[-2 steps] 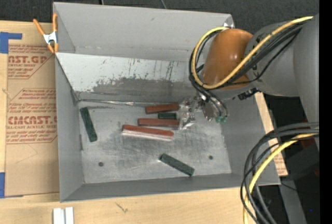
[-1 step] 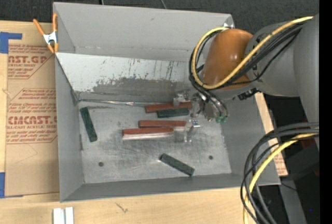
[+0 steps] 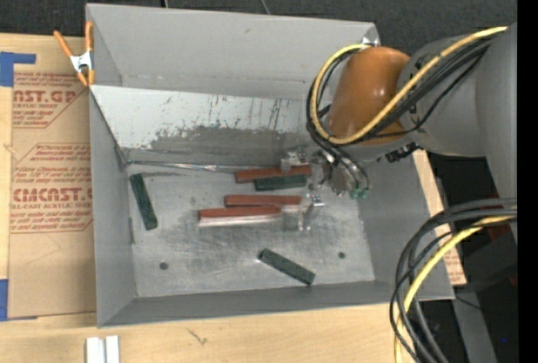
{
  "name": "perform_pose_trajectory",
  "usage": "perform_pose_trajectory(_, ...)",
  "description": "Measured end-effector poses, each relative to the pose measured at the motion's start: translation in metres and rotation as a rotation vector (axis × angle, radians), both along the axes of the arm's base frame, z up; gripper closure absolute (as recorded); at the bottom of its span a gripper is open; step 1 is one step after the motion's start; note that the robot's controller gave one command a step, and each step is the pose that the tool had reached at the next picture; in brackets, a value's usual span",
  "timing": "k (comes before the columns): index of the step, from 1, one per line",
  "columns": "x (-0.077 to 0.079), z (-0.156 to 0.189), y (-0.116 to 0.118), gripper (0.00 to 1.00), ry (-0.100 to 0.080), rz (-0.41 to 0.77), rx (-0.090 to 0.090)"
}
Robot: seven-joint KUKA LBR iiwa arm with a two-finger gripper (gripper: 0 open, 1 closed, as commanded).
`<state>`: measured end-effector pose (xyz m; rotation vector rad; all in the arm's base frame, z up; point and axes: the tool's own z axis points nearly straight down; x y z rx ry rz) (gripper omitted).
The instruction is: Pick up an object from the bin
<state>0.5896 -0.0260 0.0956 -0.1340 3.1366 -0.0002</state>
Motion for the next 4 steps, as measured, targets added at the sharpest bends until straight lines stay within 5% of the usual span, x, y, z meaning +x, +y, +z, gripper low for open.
perform_pose_trajectory(1,0.005,-0.016,0.001,1.0,-0.023,-0.091,0.003)
perform_pose_trajectory(2,0.0,-0.022,0.001,0.0,-0.008,-0.09,0.001)
perform_pose_trajectory(3,0.0,-0.022,0.001,0.0,-0.008,-0.09,0.001)
perform_pose_trajectory(4,-0.001,0.045,0.006,0.0,0.003,-0.047,0.0)
